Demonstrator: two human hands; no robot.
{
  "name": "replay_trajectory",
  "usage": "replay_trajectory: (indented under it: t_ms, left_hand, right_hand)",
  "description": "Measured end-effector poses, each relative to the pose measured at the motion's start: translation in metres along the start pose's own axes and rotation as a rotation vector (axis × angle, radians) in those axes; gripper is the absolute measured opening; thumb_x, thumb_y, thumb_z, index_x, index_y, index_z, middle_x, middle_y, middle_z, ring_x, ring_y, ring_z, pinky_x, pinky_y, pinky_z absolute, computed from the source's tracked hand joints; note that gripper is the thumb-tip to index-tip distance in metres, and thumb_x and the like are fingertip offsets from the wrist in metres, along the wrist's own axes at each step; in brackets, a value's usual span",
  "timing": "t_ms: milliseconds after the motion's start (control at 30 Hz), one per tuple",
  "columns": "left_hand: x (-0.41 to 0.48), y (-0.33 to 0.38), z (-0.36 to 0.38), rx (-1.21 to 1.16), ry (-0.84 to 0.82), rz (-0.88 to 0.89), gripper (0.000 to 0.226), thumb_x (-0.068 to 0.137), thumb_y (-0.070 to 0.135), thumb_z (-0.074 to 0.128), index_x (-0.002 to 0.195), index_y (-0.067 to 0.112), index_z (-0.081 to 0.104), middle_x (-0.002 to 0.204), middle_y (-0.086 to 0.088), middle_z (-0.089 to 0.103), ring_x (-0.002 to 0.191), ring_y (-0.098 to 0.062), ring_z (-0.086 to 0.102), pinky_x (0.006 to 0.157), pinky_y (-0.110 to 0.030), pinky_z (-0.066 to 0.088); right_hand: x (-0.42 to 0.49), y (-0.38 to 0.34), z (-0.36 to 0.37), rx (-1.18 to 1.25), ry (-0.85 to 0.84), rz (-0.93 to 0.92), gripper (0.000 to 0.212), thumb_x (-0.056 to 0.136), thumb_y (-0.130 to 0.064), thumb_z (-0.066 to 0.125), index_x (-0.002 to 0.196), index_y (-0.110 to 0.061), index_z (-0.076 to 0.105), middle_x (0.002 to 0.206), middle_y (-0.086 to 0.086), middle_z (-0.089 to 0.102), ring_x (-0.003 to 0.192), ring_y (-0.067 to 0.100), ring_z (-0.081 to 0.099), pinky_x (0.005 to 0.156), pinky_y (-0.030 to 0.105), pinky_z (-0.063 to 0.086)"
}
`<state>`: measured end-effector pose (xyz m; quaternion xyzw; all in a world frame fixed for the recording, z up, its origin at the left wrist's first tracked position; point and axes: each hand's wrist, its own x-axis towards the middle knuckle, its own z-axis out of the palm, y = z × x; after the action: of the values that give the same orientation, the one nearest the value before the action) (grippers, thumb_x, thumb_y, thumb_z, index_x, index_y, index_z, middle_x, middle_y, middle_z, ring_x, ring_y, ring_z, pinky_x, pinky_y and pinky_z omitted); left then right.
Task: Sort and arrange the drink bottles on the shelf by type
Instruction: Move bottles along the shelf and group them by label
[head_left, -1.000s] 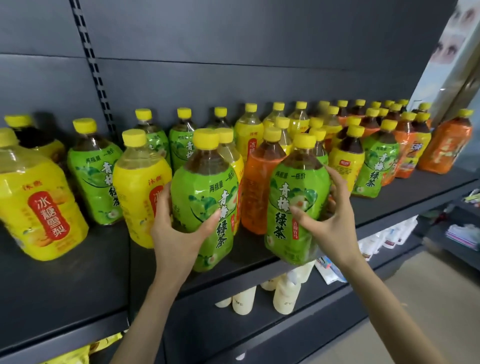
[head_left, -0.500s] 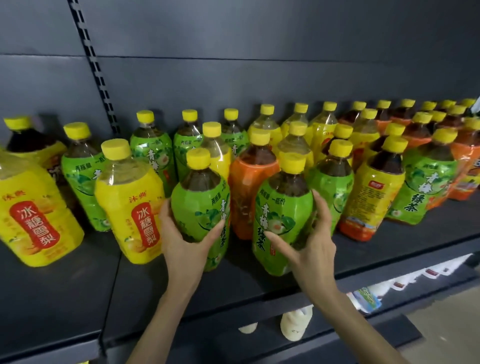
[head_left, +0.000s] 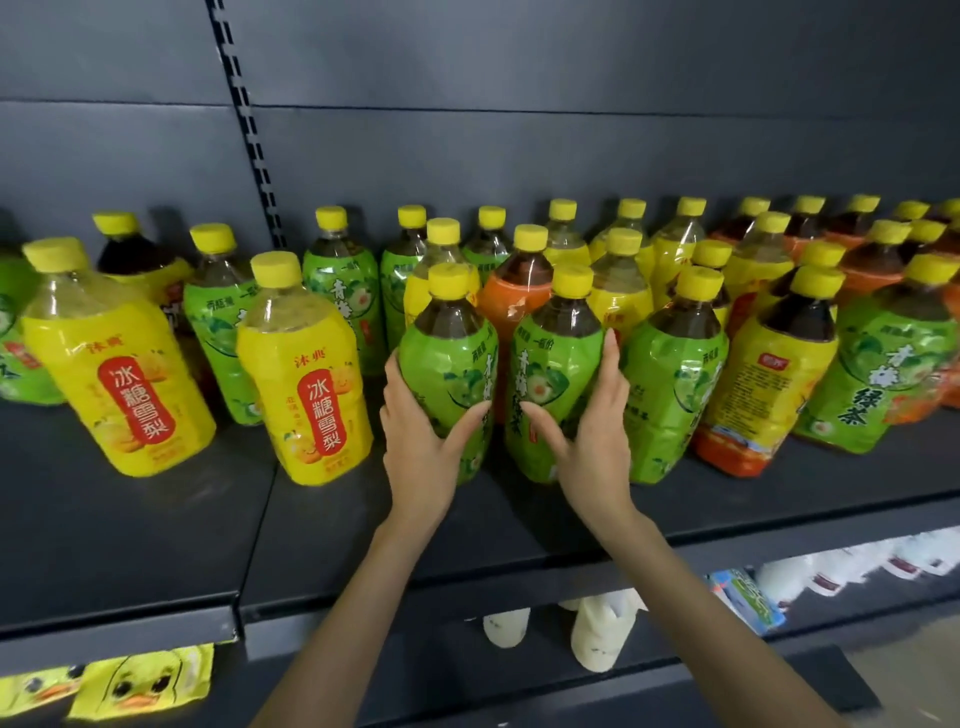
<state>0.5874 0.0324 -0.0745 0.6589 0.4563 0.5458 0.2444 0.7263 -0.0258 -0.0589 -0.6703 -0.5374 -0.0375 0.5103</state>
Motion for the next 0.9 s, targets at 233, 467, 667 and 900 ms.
replay_trajectory:
  t_ms: [233,467,667,900]
  left_hand:
    - [-0.03,-0.024,-0.039,0.166,-0.214,0.001,0.074,0.091,0.035,0.056,0.15,0.027,0.012,0.145,-0.003,0.036,0.126,-0.019,0.043,0.097,-0.046,0.046]
    - [-0.045,-0.04,-0.121,0.315,-0.205,0.13,0.032,0.093,0.022,0.055,0.125,0.024,0.057,0.114,0.008,0.063,0.1,-0.016,0.06,0.076,-0.043,0.054]
    - [-0.072,-0.049,-0.191,0.657,-0.18,0.228,0.026,0.094,0.026,0.055,0.117,0.015,0.064,0.102,-0.003,0.068,0.088,-0.029,0.064,0.057,-0.04,0.052]
    - [-0.127,-0.039,-0.232,0.755,-0.128,0.14,0.03,0.093,0.03,0.056,0.117,0.015,0.064,0.107,-0.007,0.068,0.086,-0.034,0.066,0.053,-0.034,0.048]
  right_hand:
    - [-0.039,0.02,-0.015,0.034,-0.174,0.028,0.077,0.096,-0.029,0.049,0.145,-0.037,-0.009,0.155,0.003,0.02,0.114,-0.001,0.041,0.091,0.031,0.044]
    - [-0.091,0.019,-0.043,-0.357,-0.148,-0.074,0.047,0.099,-0.047,0.037,0.132,-0.018,0.052,0.121,0.002,0.06,0.114,0.023,0.054,0.083,0.037,0.048]
    - [-0.13,0.005,-0.064,-0.533,-0.14,-0.088,0.054,0.093,-0.051,0.032,0.124,-0.015,0.059,0.114,0.003,0.065,0.104,0.026,0.062,0.081,0.04,0.051]
    - [-0.17,-0.009,-0.083,-0.542,-0.218,-0.113,0.056,0.096,-0.053,0.024,0.118,-0.018,0.062,0.104,-0.003,0.069,0.091,0.024,0.066,0.072,0.034,0.05]
